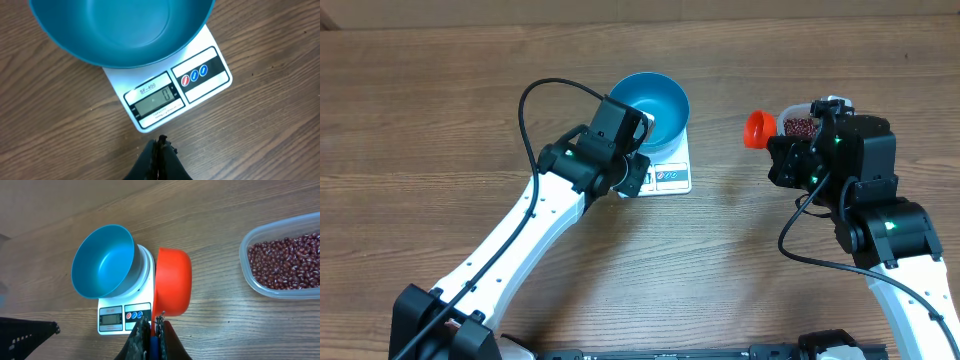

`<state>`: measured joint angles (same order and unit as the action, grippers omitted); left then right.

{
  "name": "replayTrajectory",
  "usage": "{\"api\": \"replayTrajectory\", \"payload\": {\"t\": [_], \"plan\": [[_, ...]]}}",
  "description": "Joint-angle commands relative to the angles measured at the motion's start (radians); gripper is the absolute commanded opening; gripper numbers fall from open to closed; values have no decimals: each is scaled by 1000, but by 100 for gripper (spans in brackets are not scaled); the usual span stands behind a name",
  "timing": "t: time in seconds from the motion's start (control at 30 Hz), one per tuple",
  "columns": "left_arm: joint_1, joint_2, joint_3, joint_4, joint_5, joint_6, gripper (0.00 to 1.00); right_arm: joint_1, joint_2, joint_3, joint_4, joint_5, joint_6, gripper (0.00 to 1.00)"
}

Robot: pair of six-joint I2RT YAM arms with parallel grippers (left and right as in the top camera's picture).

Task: Scoop item into bowl and weigh 150g on scale
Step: 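Carry the red scoop with the right gripper toward the bean tub, then move the left gripper down to the scale's buttons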

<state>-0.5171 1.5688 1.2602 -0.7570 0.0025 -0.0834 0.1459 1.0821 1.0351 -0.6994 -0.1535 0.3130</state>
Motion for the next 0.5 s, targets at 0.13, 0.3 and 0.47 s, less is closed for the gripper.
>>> {"api": "replayTrajectory", "payload": {"t": [0.13, 0.3, 0.47], "plan": [[-34, -4, -84, 113, -2, 130, 4, 5, -4, 32, 1, -5, -7, 4], [-58, 55, -85, 147, -2, 134, 5, 5, -4, 32, 1, -5, -7, 4], [-89, 135, -85, 177, -3, 169, 4, 5, -4, 32, 1, -5, -7, 4]]}}
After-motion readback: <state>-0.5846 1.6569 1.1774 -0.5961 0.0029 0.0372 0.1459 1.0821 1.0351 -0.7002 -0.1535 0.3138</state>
